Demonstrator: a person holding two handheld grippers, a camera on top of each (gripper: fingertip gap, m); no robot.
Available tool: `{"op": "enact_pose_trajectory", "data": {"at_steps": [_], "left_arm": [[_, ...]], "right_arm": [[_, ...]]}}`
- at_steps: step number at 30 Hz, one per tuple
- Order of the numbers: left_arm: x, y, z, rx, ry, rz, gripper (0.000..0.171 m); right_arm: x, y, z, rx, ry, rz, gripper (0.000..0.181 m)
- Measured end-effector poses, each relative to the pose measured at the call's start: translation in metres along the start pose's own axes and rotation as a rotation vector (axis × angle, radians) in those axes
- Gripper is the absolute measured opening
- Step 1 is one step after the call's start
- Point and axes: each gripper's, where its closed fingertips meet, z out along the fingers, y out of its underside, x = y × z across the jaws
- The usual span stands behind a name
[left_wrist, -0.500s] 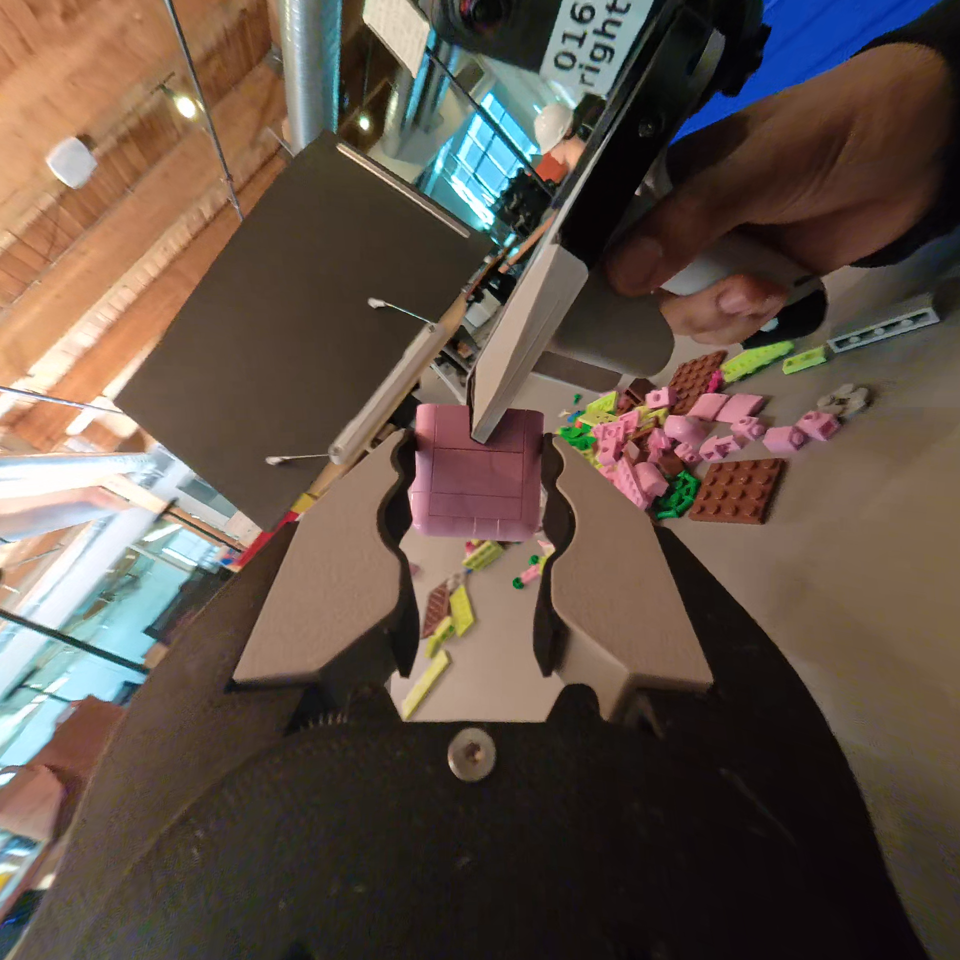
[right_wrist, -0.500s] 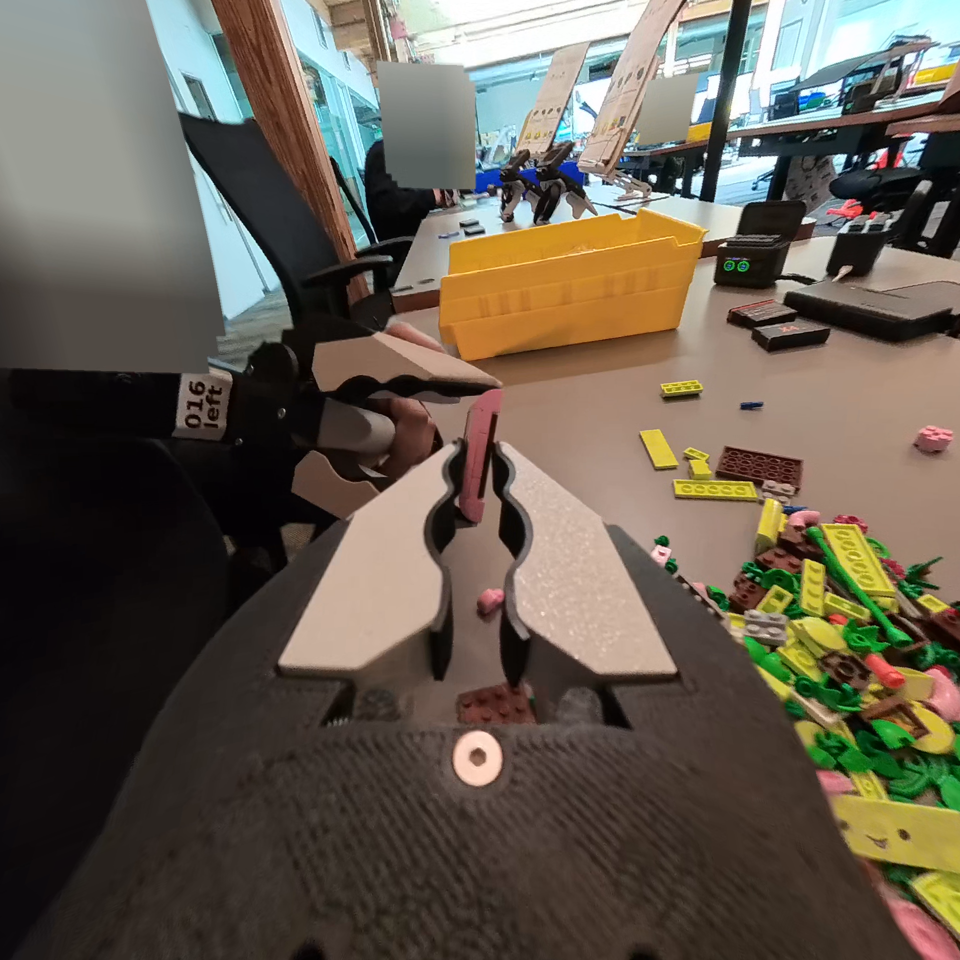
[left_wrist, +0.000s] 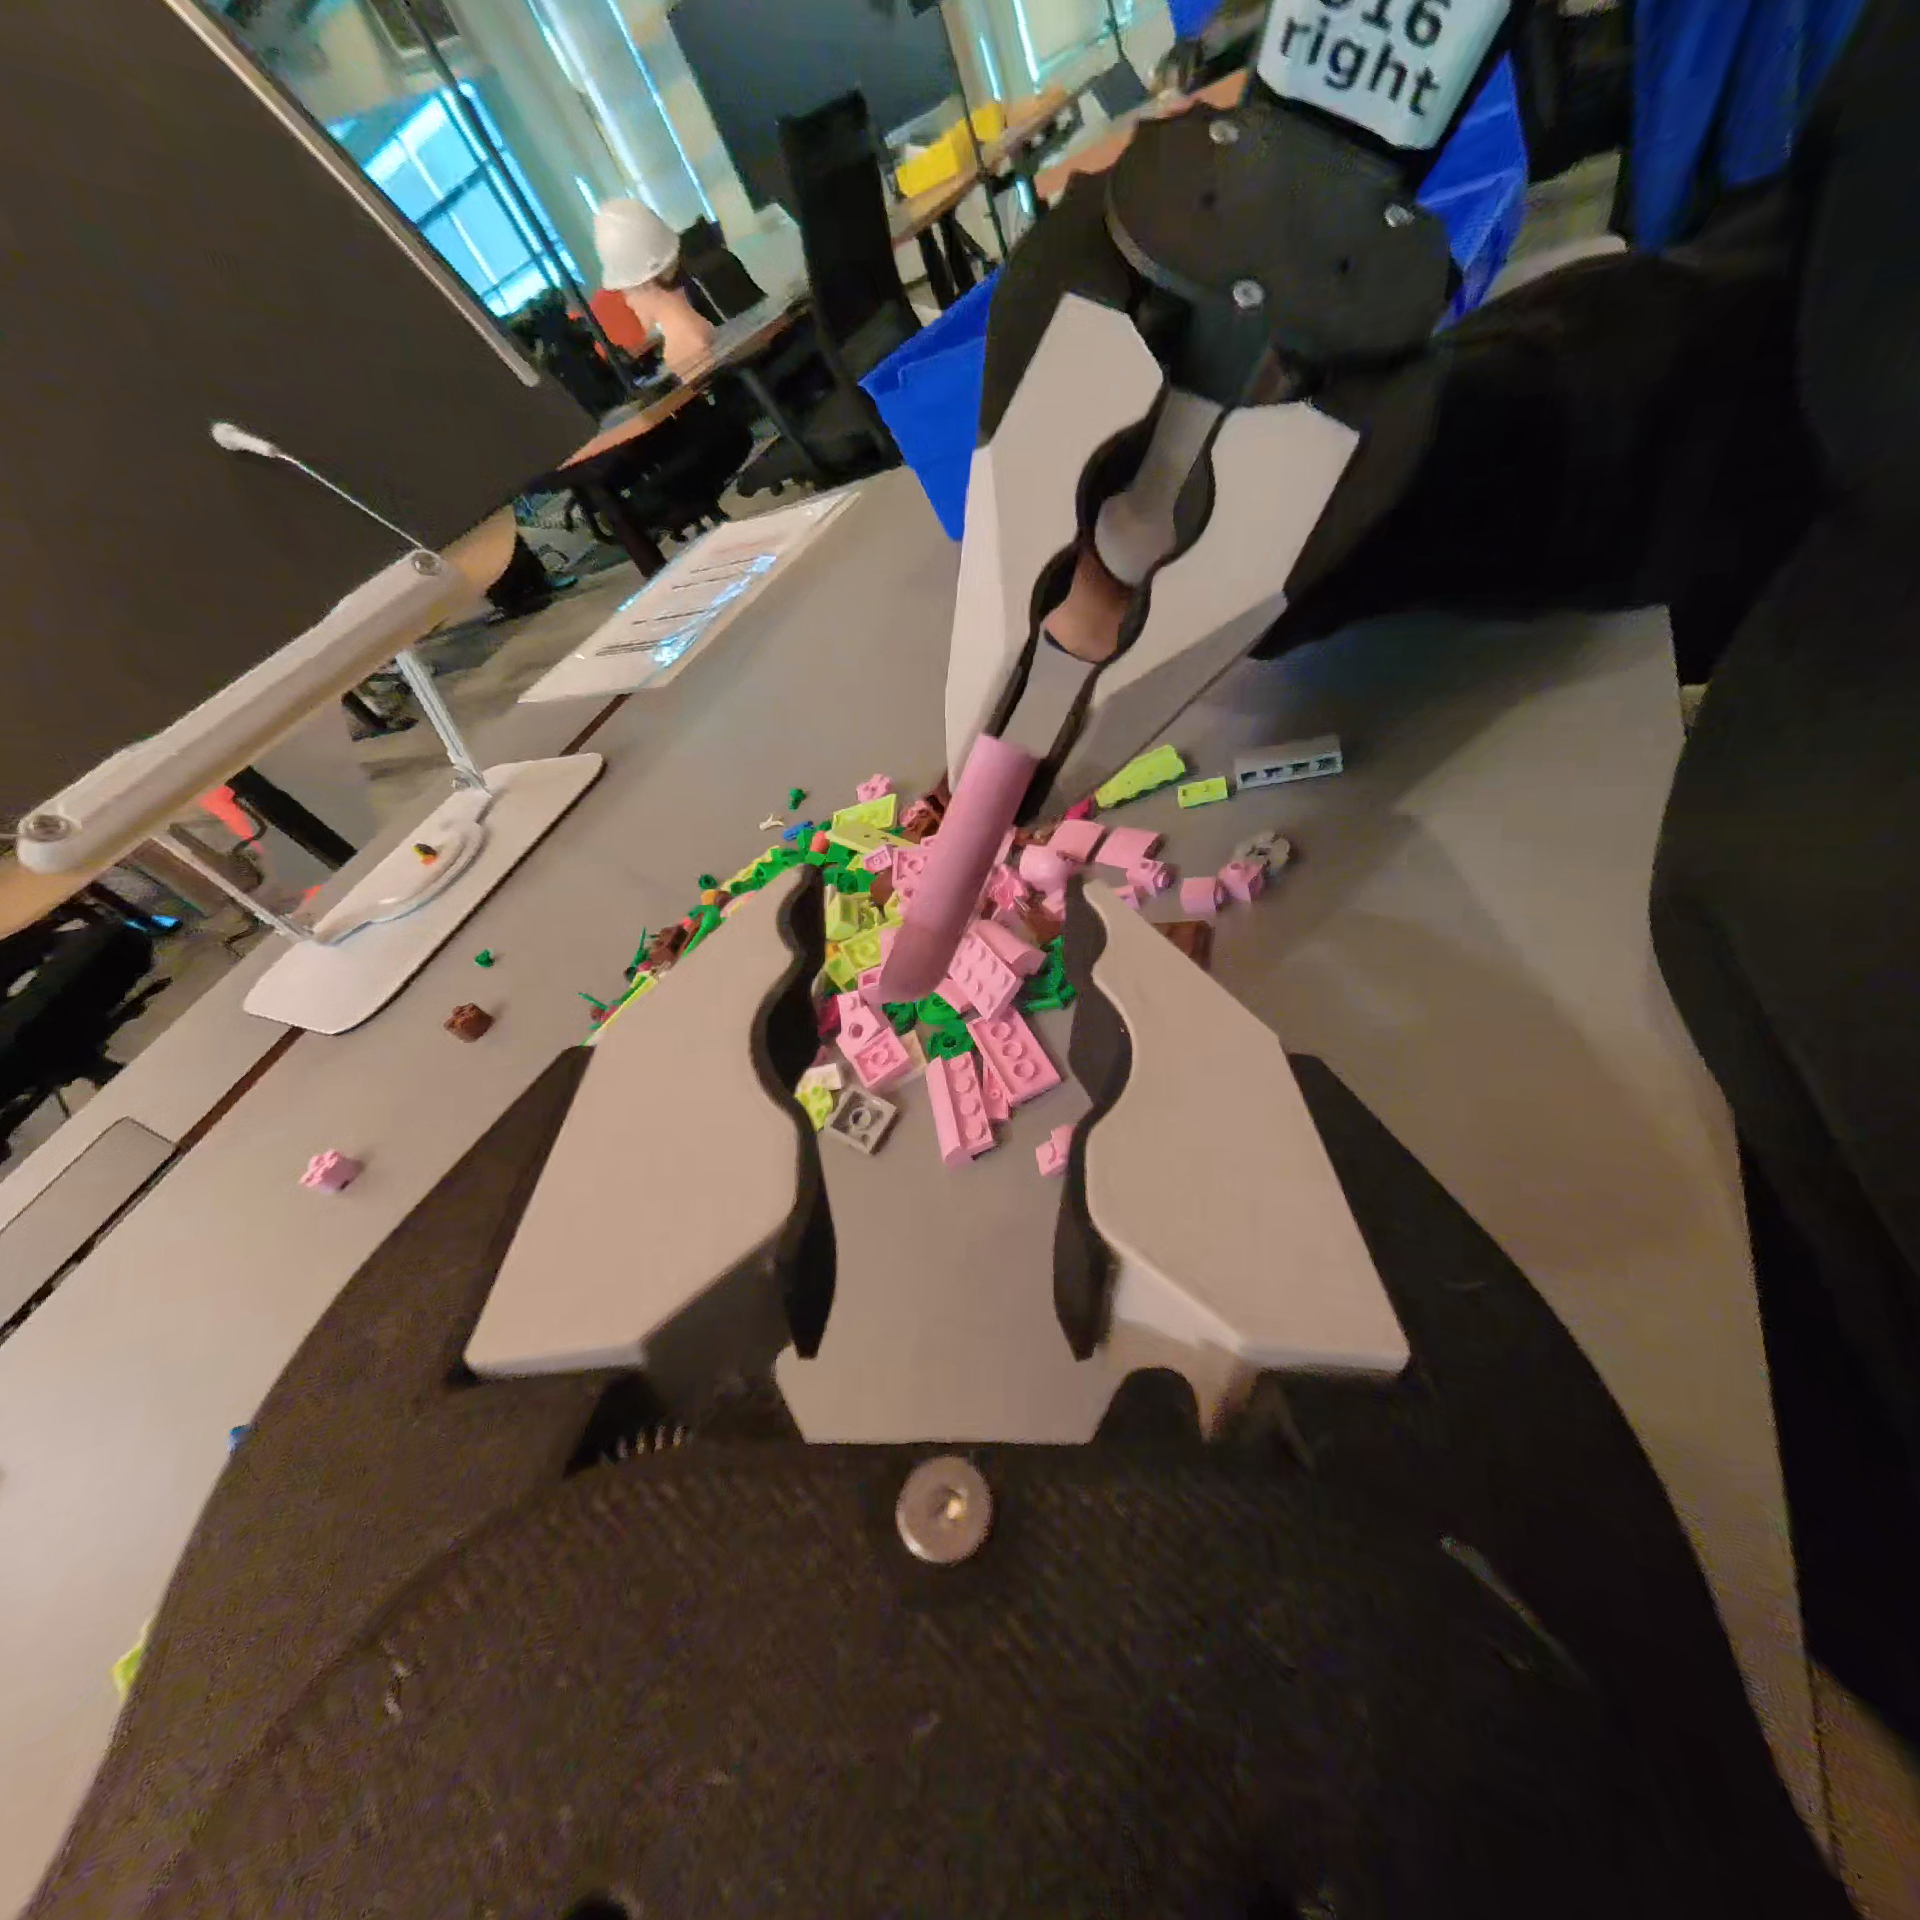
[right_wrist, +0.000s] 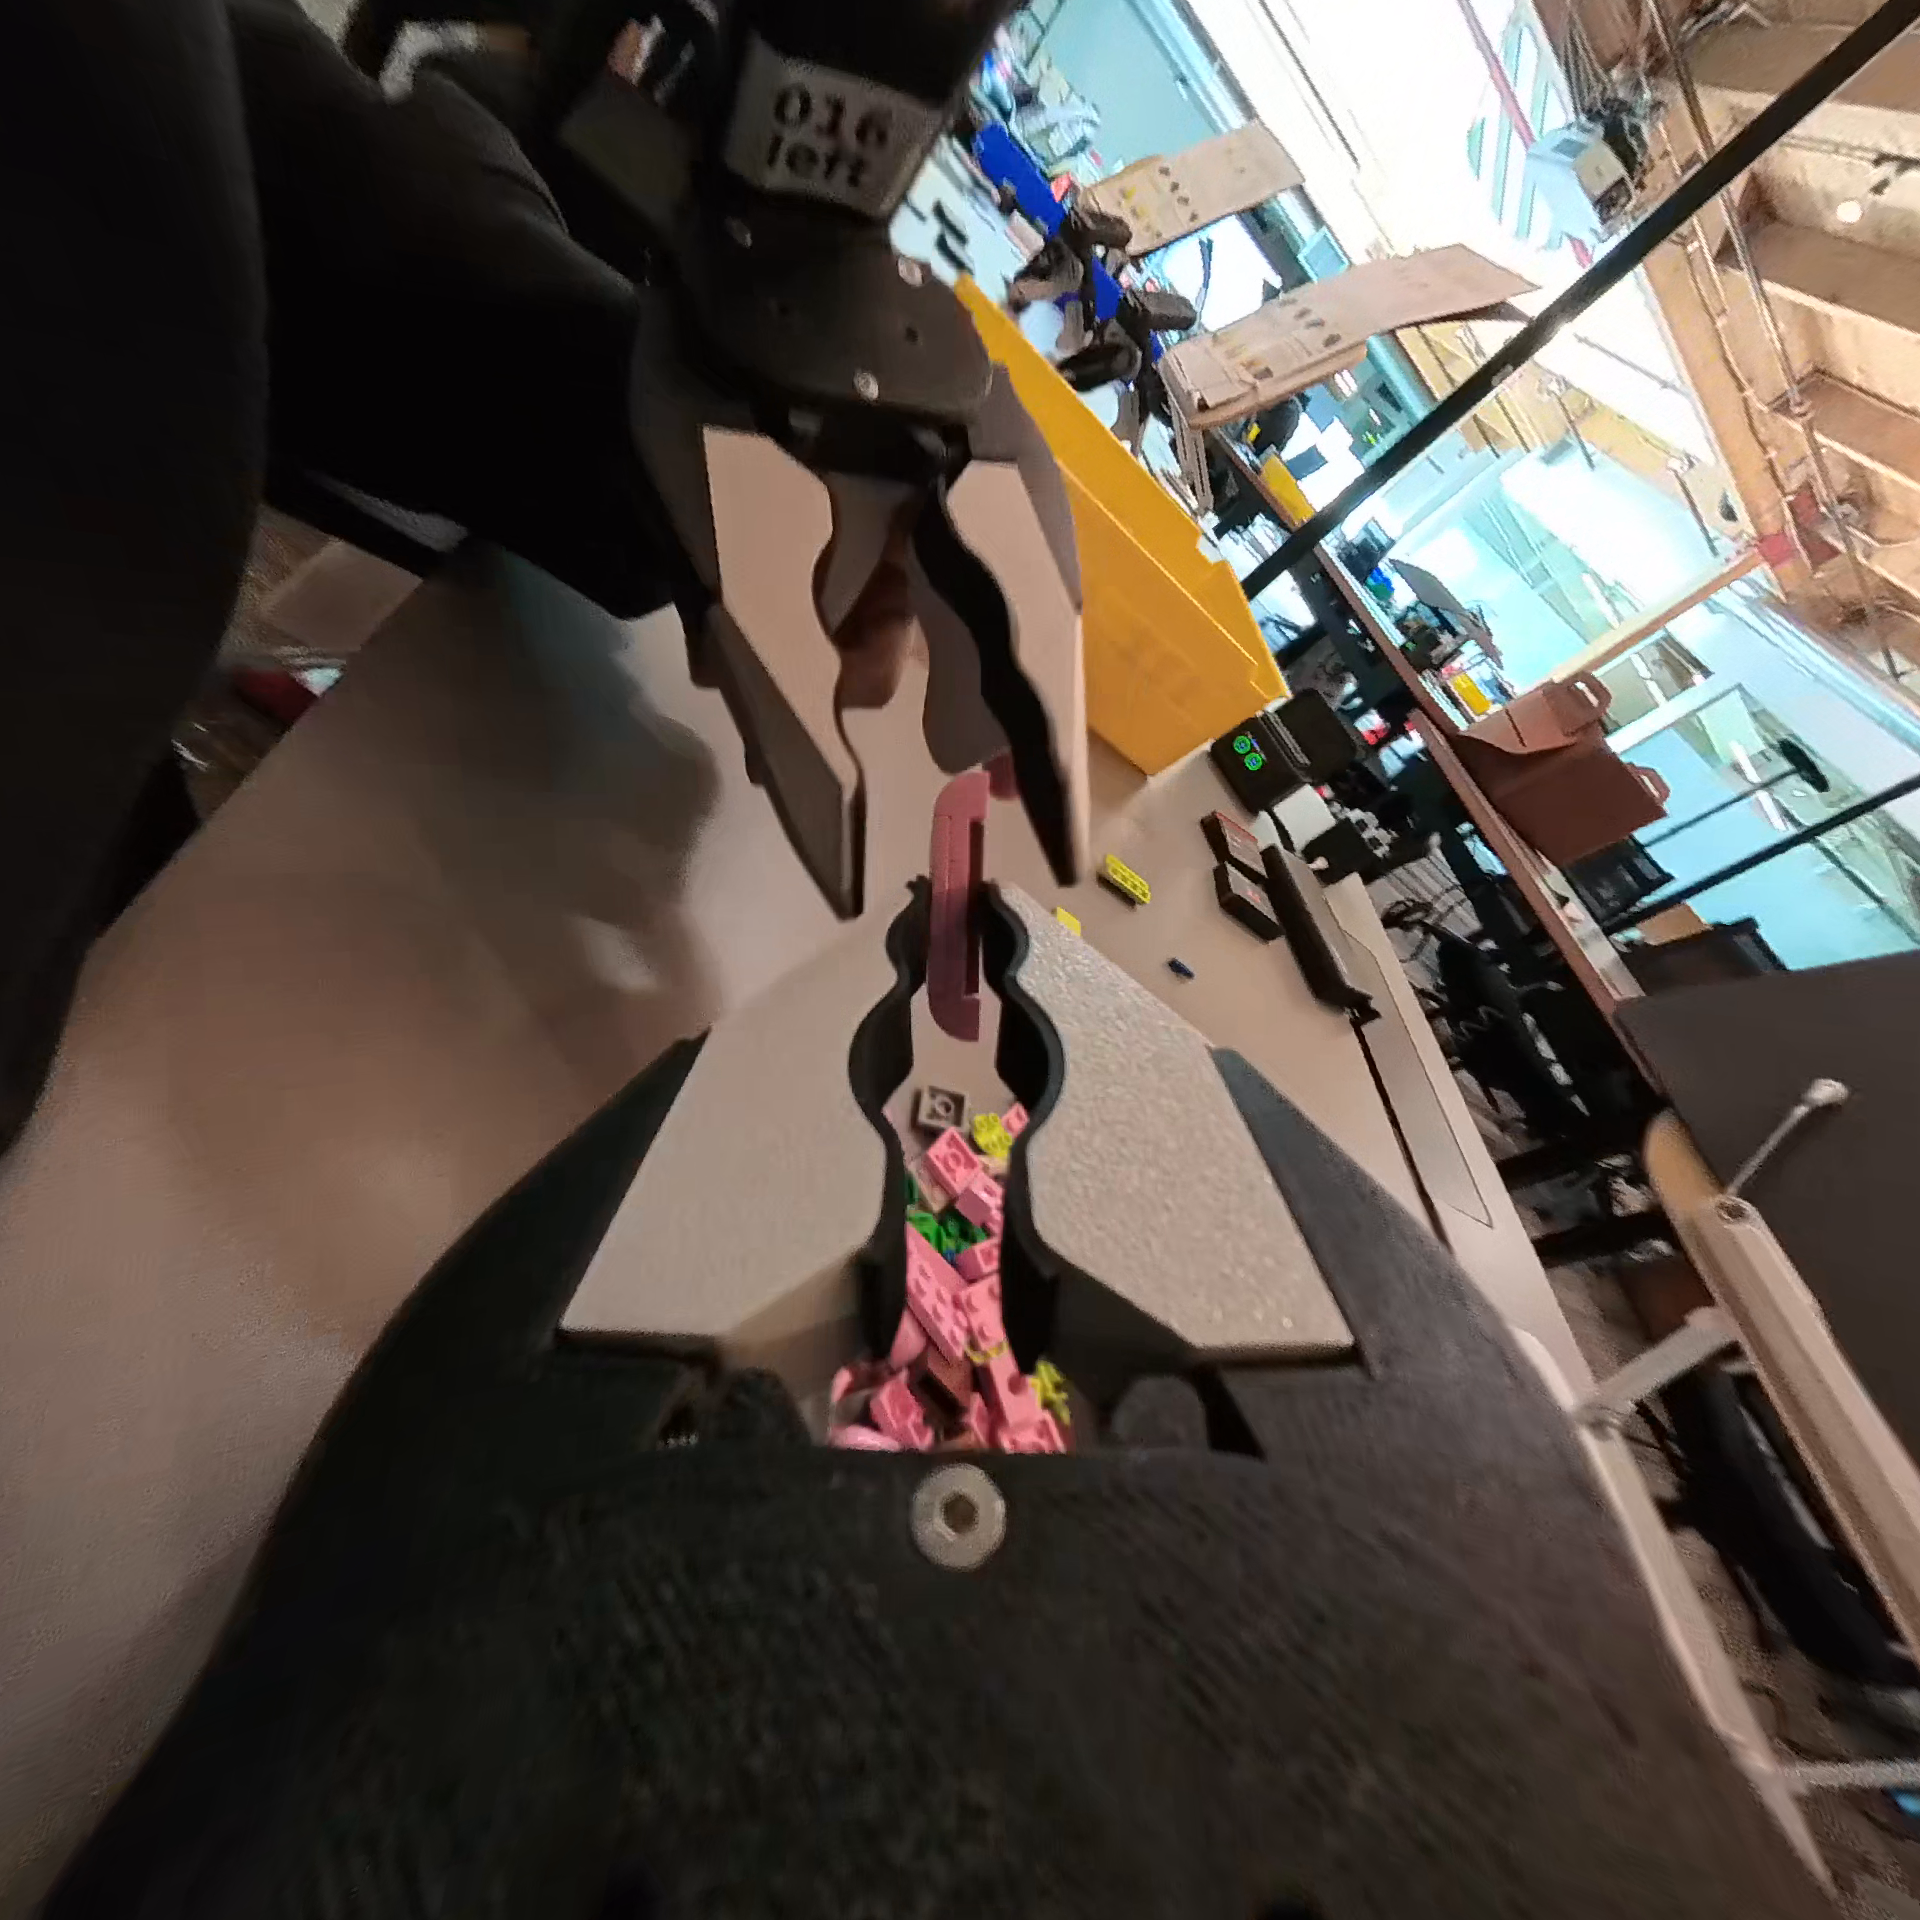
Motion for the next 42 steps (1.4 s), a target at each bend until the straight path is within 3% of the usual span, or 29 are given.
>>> {"op": "enact_pose_trajectory", "data": {"at_steps": [2,6,10,15,22,25,36,42], "left_arm": [[0.003,-0.004,0.001,0.041,0.005,0.014,0.017],[0.008,-0.01,0.003,0.098,0.065,-0.092,0.006],[0.001,-0.013,0.007,0.157,0.048,-0.258,0.006],[-0.012,-0.012,0.011,0.186,0.042,-0.457,0.006],[-0.003,-0.002,0.014,0.084,0.041,-0.309,0.006],[0.003,0.003,0.012,0.048,0.067,-0.212,0.006],[0.026,0.008,0.003,0.002,0.301,-0.296,0.007],[0.041,-0.006,0.0,0.069,0.444,-0.365,0.008]], "right_arm": [[-0.001,-0.002,-0.002,0.028,-0.026,0.037,0.006],[0.001,-0.002,-0.004,0.071,-0.076,0.169,0.007],[0.012,0.003,-0.007,0.108,-0.101,0.36,0.01],[0.024,0.01,-0.007,0.092,-0.003,0.32,0.019],[0.016,0.008,-0.004,0.094,-0.035,0.299,0.013],[0.007,0.009,-0.005,0.087,-0.116,0.345,0.006],[-0.018,0.006,-0.006,0.045,-0.318,0.465,0.003],[-0.027,-0.009,-0.018,0.142,-0.513,0.68,0.004]]}}
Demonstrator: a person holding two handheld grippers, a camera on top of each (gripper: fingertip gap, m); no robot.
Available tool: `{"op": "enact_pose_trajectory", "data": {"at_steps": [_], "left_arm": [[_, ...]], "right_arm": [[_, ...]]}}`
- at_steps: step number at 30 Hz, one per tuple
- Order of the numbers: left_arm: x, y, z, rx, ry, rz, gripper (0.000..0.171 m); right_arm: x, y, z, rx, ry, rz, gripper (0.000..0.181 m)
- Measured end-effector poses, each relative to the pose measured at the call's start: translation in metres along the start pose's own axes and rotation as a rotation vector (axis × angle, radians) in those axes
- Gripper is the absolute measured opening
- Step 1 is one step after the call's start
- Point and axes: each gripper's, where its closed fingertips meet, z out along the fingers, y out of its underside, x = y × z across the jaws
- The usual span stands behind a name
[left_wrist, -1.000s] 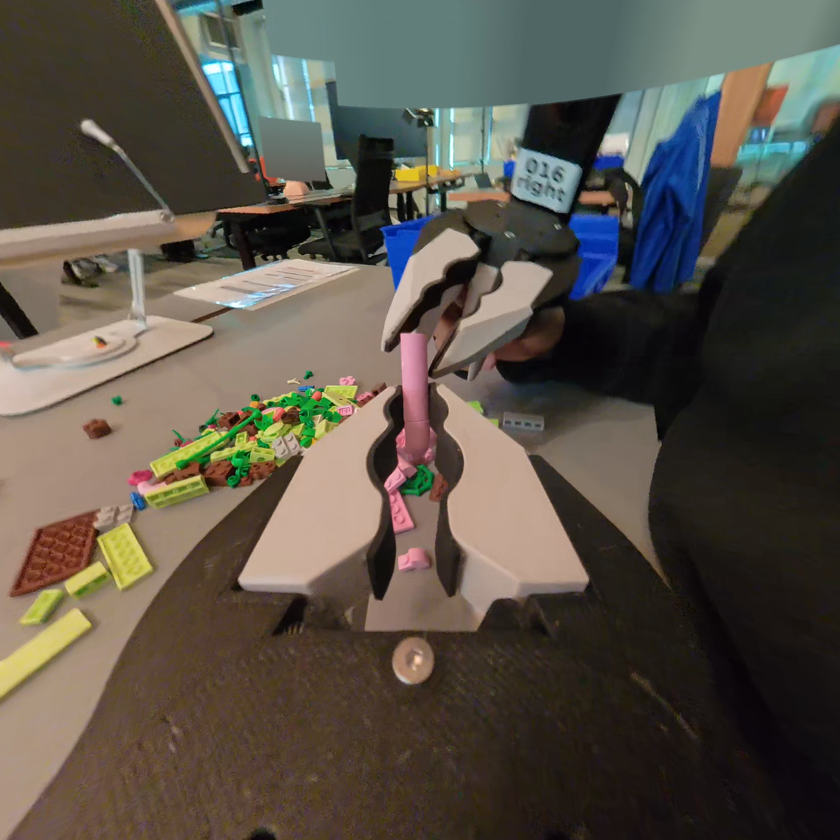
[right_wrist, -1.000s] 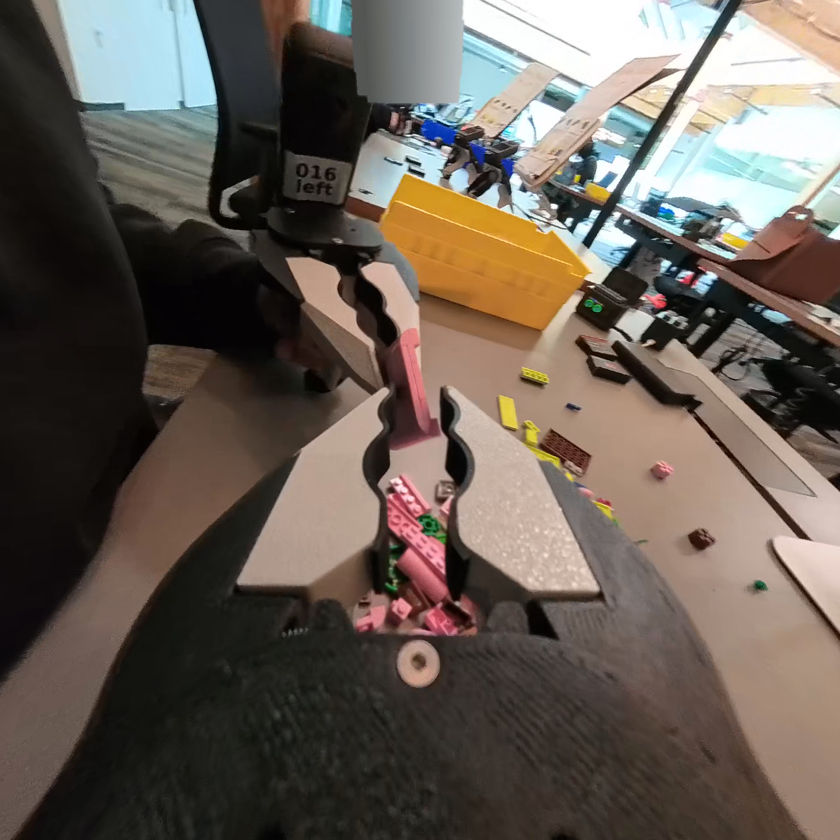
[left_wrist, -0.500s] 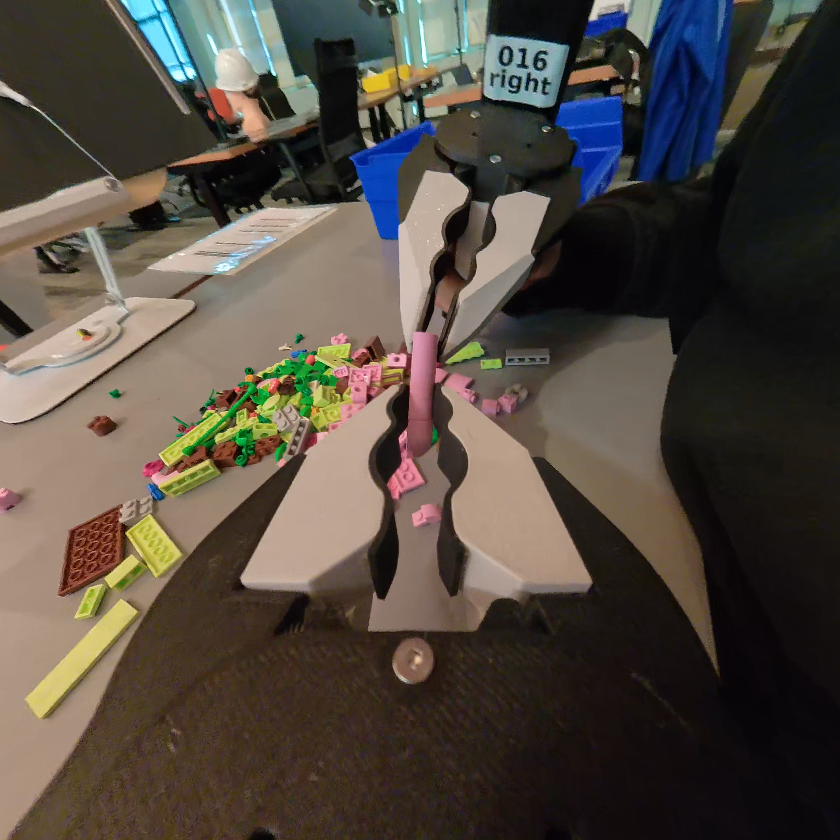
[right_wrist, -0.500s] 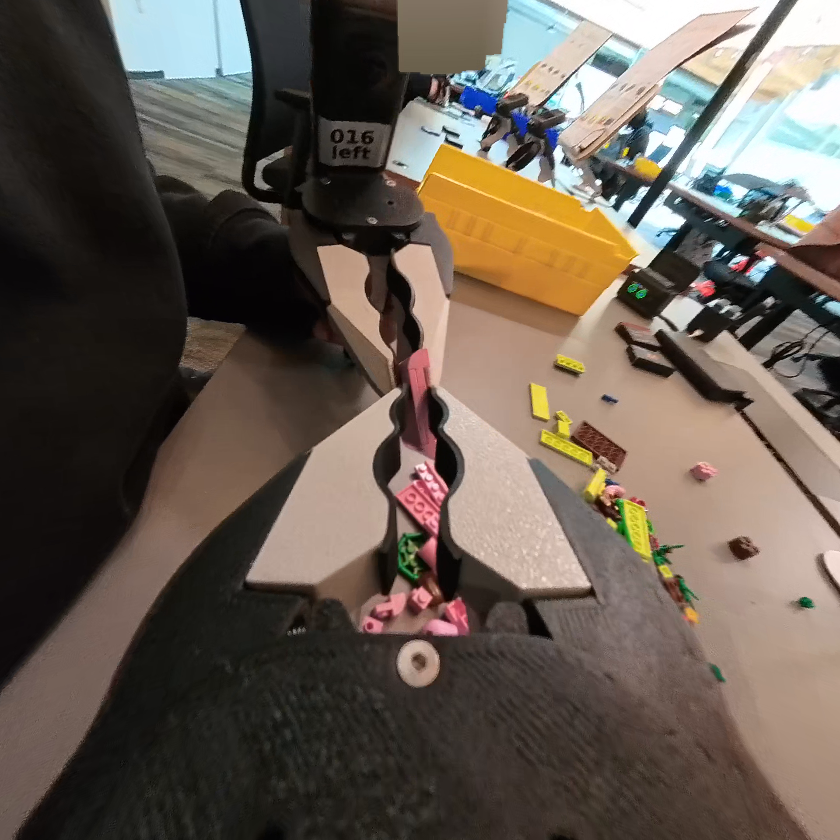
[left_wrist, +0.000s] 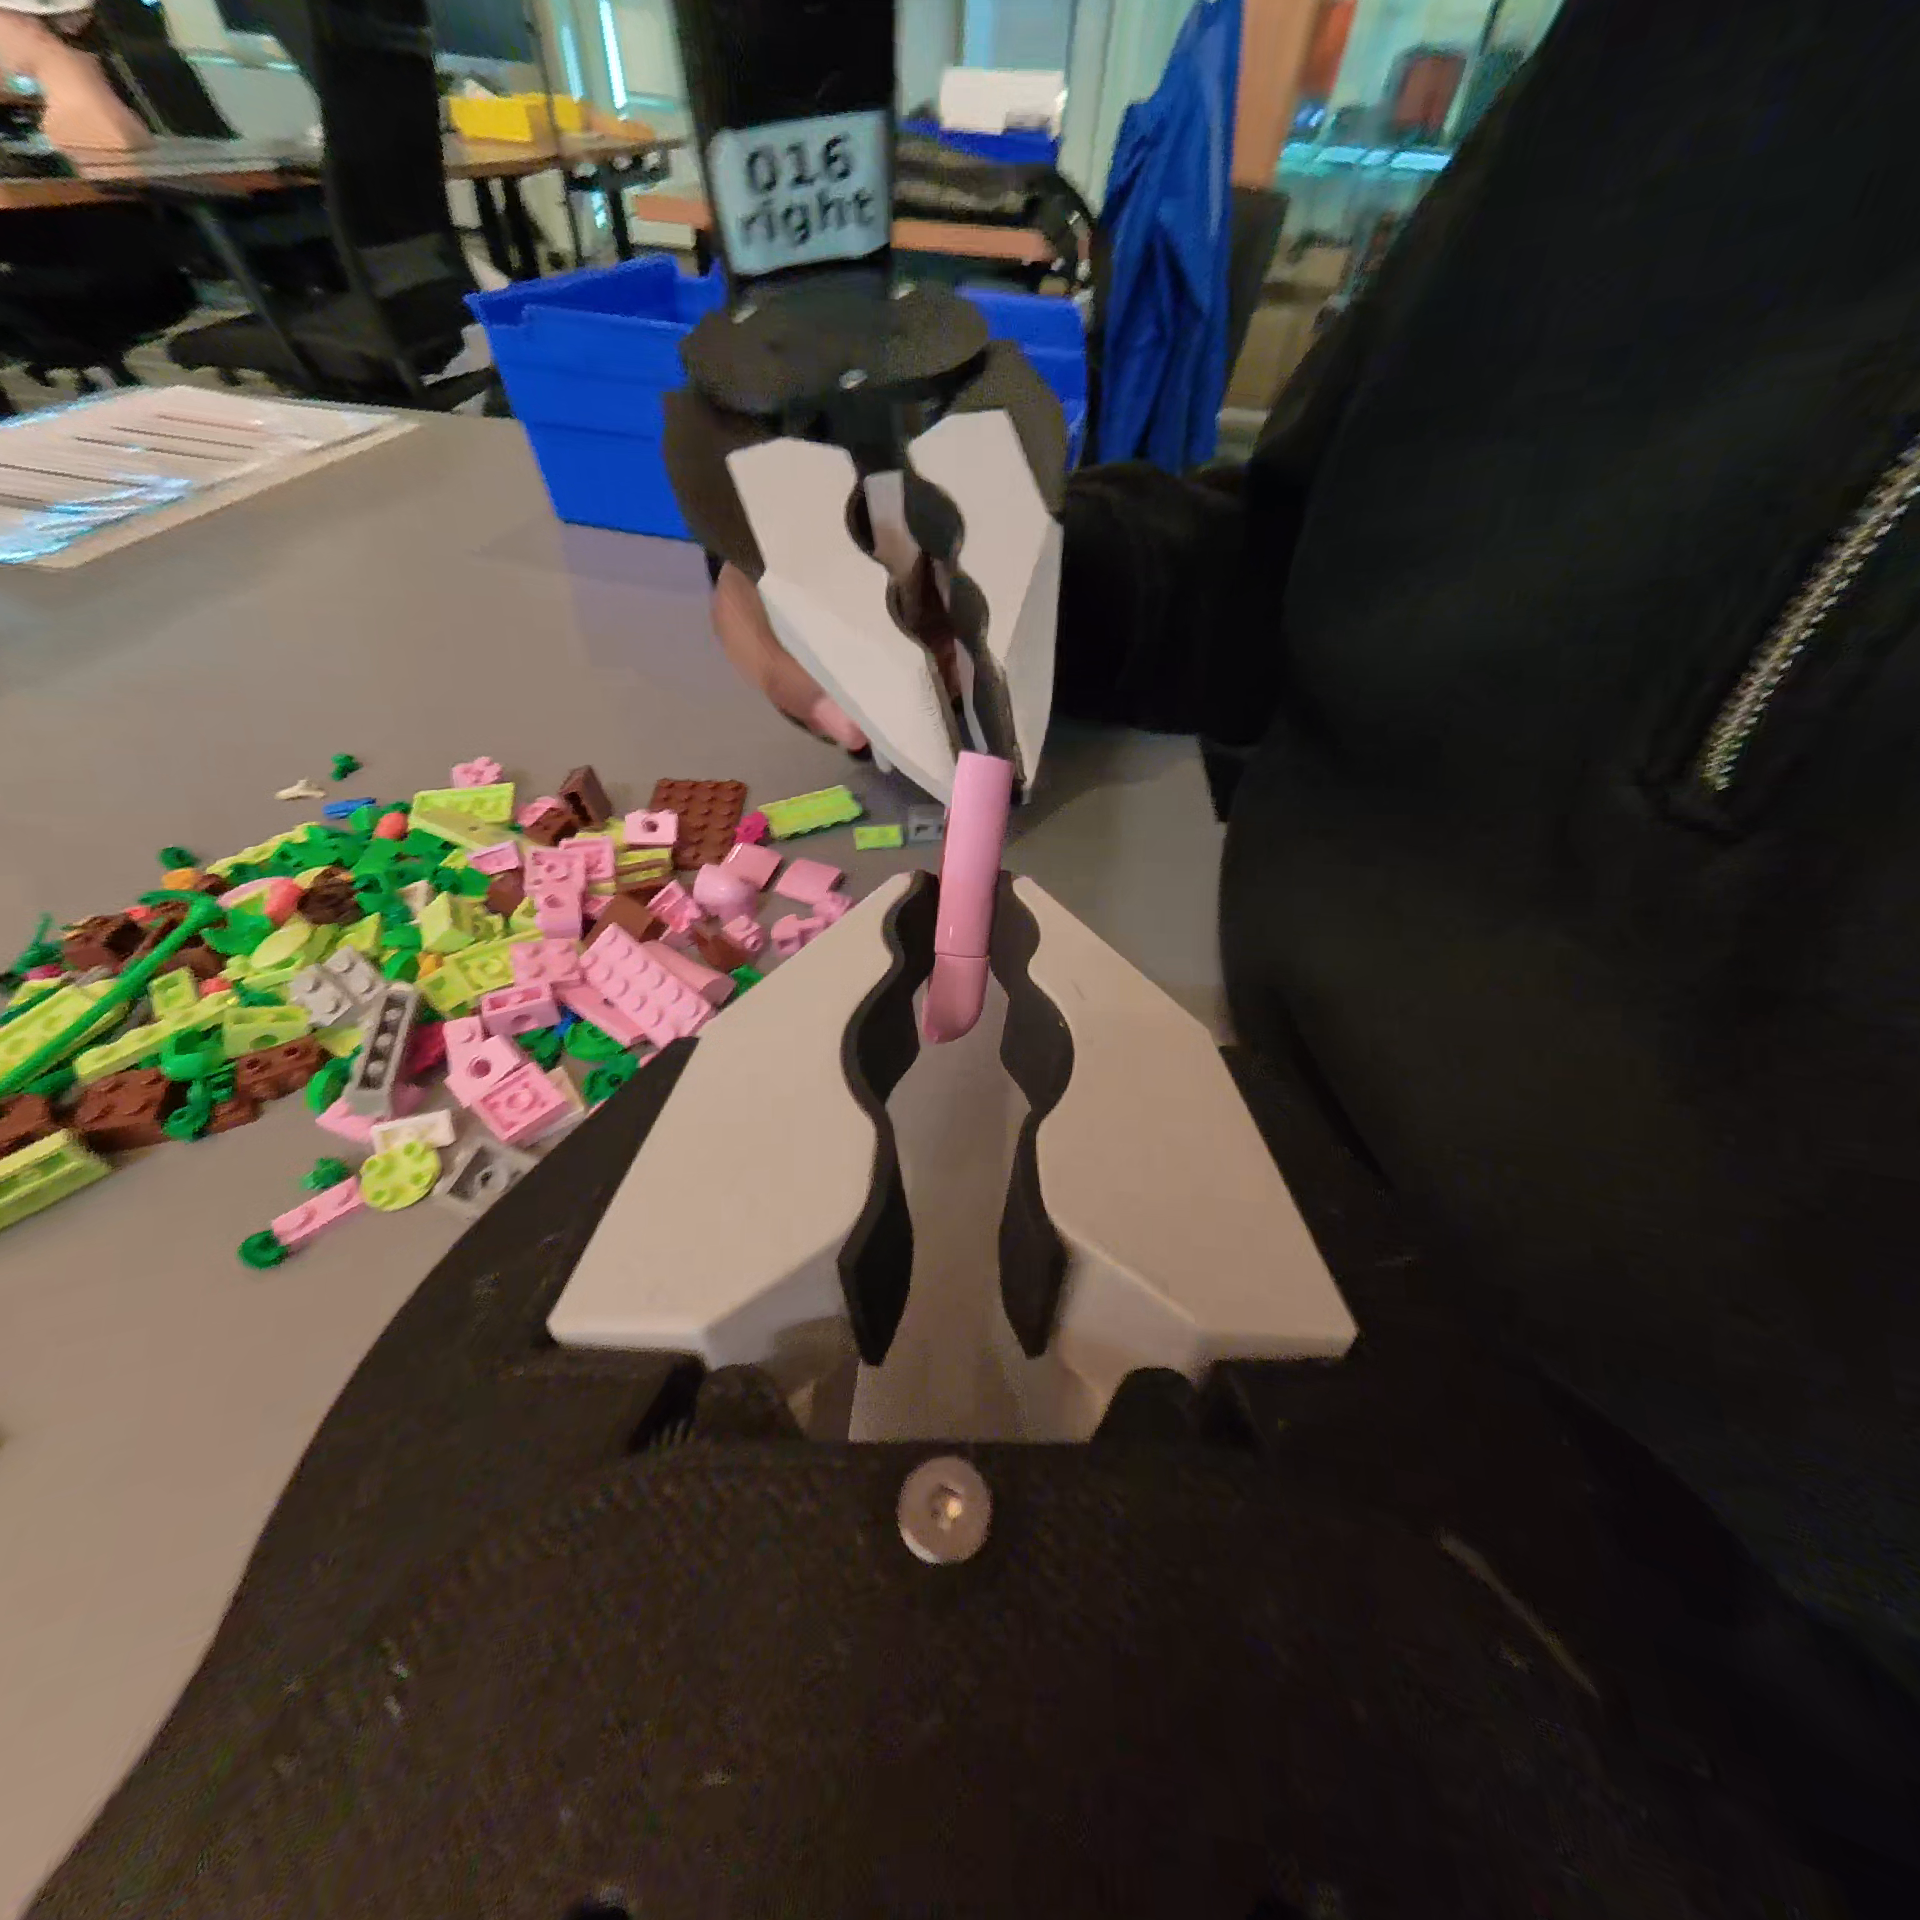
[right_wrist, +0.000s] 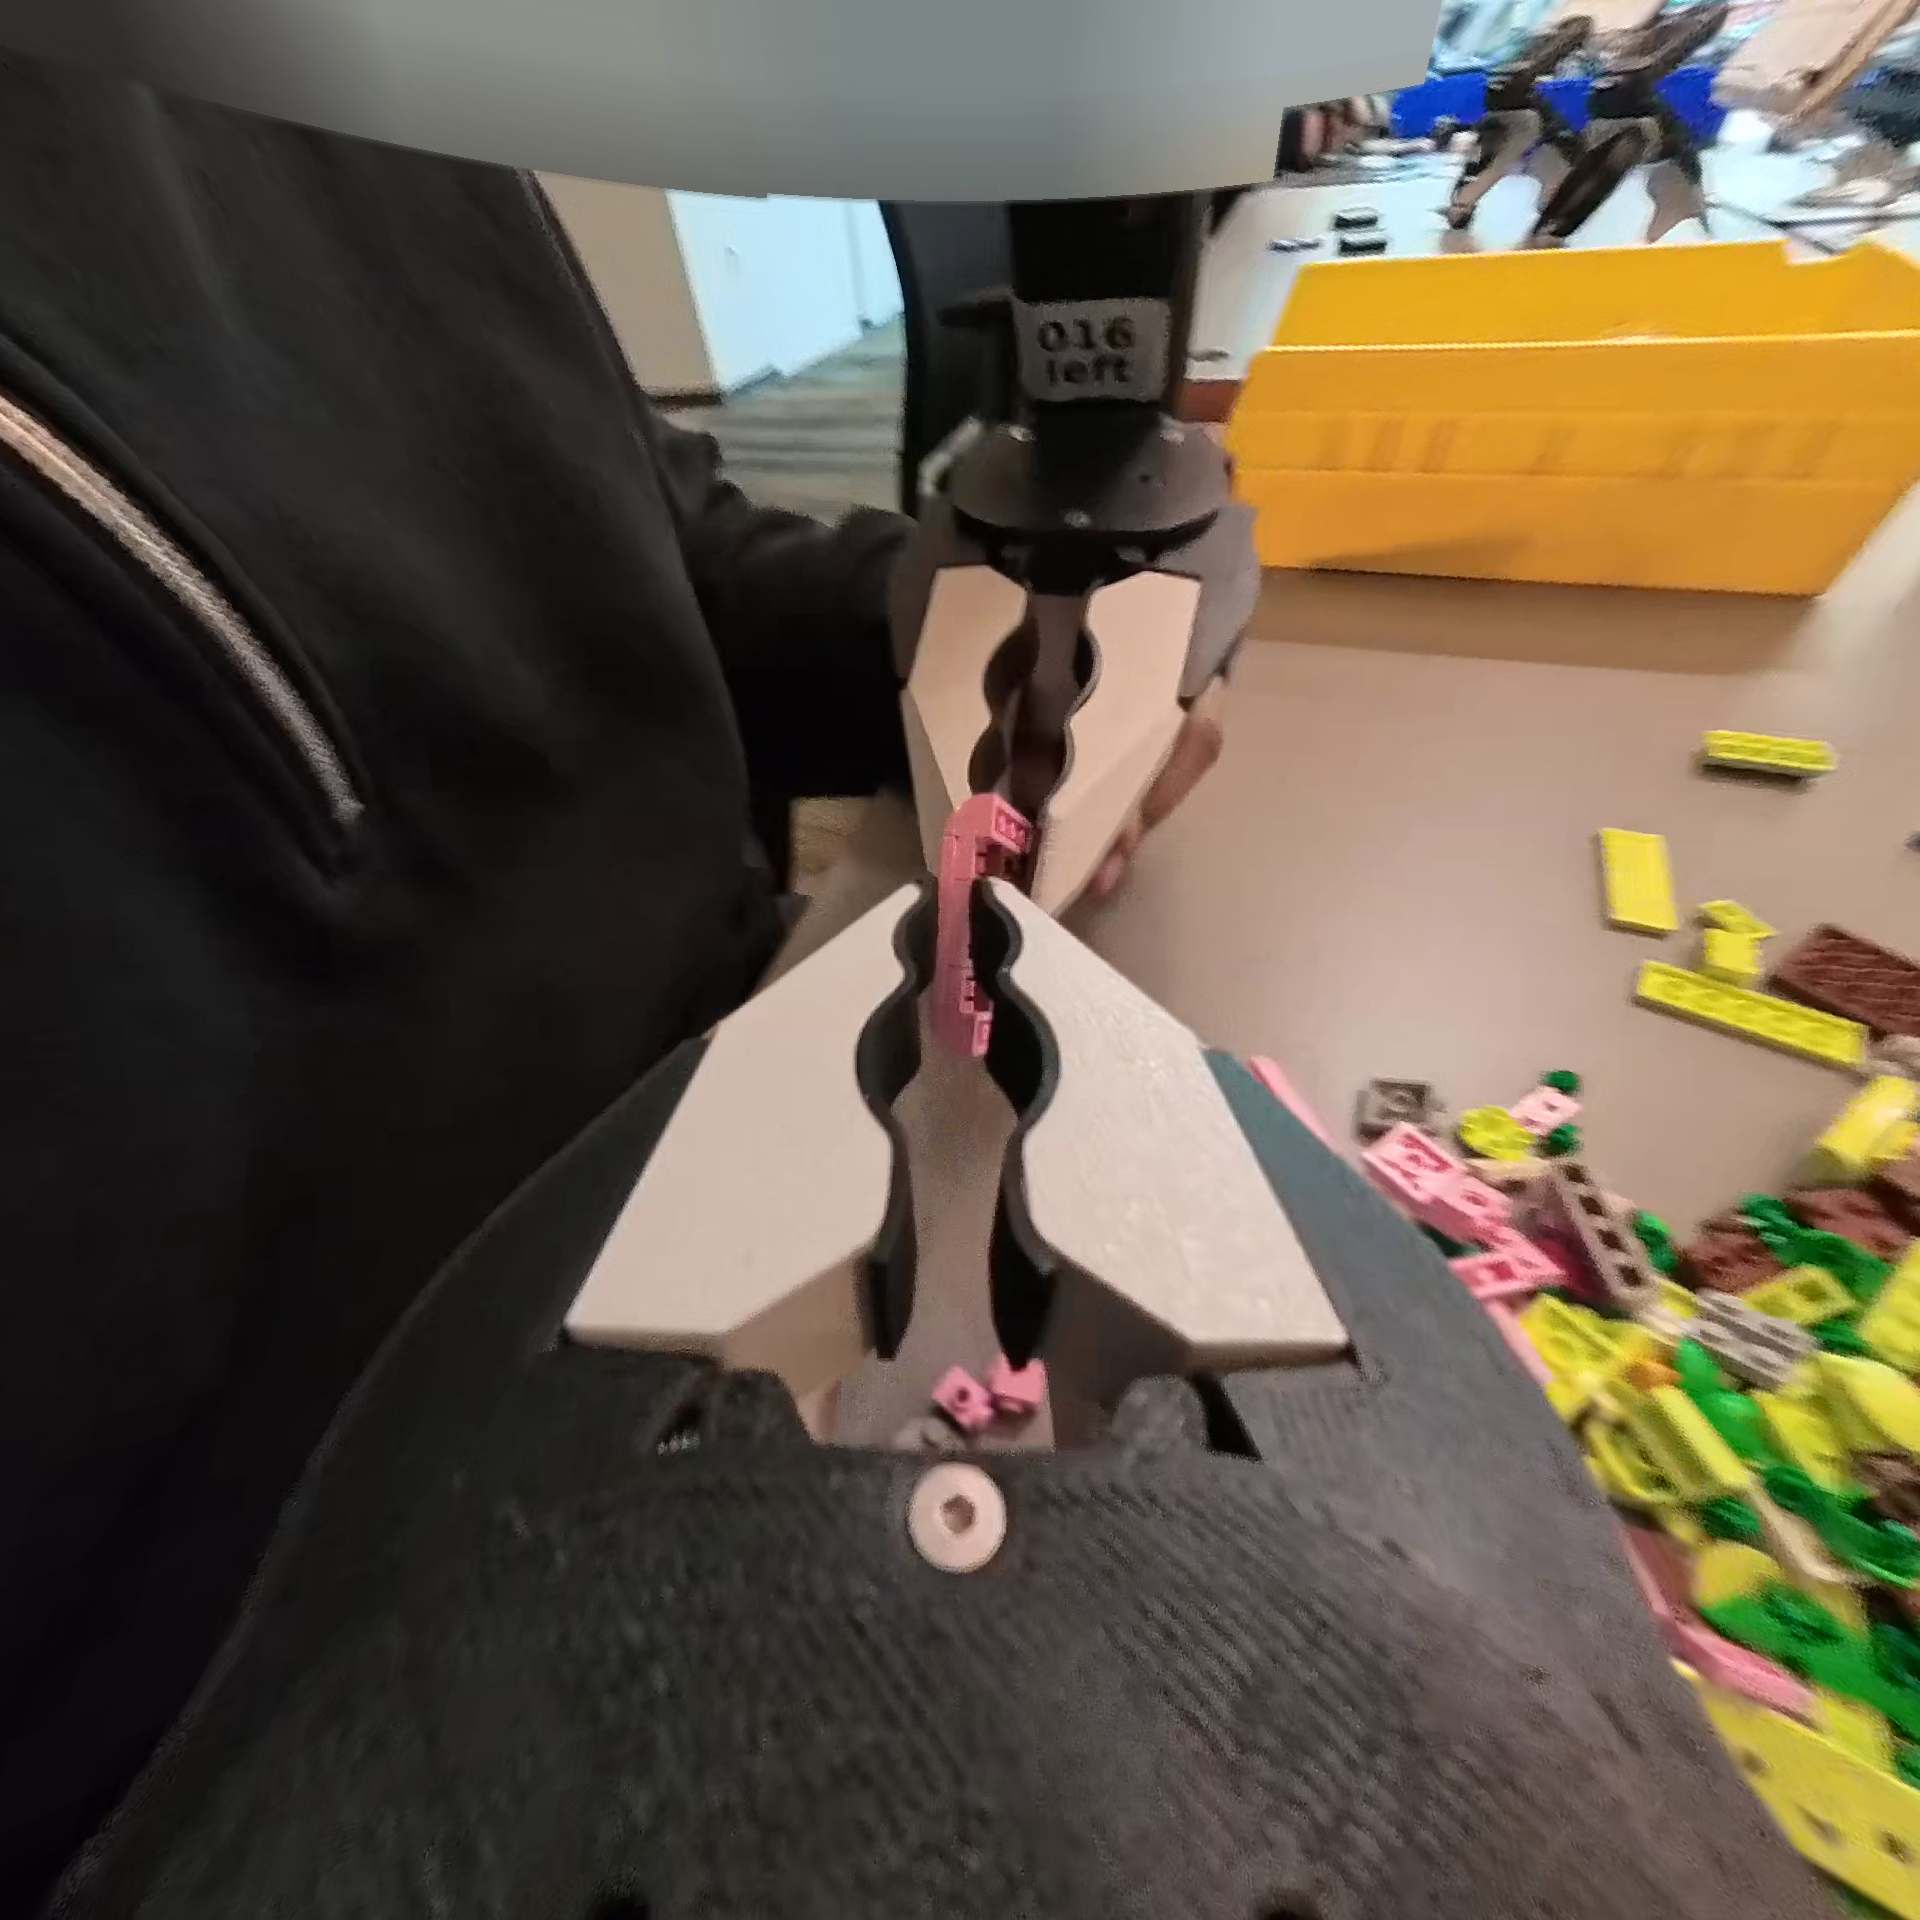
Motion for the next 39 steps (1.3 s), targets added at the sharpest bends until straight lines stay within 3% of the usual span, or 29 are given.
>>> {"op": "enact_pose_trajectory", "data": {"at_steps": [7,10,13,16,19,20,22,30,39], "left_arm": [[0.011,-0.016,0.005,0.111,0.091,-0.057,0.007],[-0.012,-0.017,0.0,0.125,-0.054,-0.064,0.007],[-0.029,-0.01,-0.002,0.054,-0.239,0.032,0.007],[-0.056,0.0,-0.013,-0.099,-0.554,0.281,0.006],[-0.081,0.004,-0.033,-0.396,-0.892,0.736,0.007],[-0.085,0.005,-0.035,-0.473,-0.946,0.849,0.007],[-0.086,0.008,-0.032,-0.522,-0.966,0.917,0.007],[-0.087,0.004,-0.033,-0.462,-0.987,0.891,0.007],[-0.07,-0.019,-0.022,0.059,-0.744,0.26,0.007]], "right_arm": [[-0.014,-0.015,-0.009,0.133,-0.201,0.178,0.004],[0.01,-0.02,-0.013,0.184,-0.051,0.128,0.003],[0.024,-0.022,-0.019,0.175,0.112,-0.013,0.008],[0.029,-0.031,-0.028,0.197,0.2,-0.097,0.017],[0.036,-0.031,-0.03,0.186,0.293,-0.158,0.023],[0.038,-0.03,-0.029,0.175,0.311,-0.171,0.024],[0.041,-0.026,-0.024,0.143,0.343,-0.199,0.025],[0.052,-0.005,-0.011,0.012,0.419,-0.249,0.025],[0.062,-0.014,-0.021,0.038,0.53,-0.284,0.027]]}}
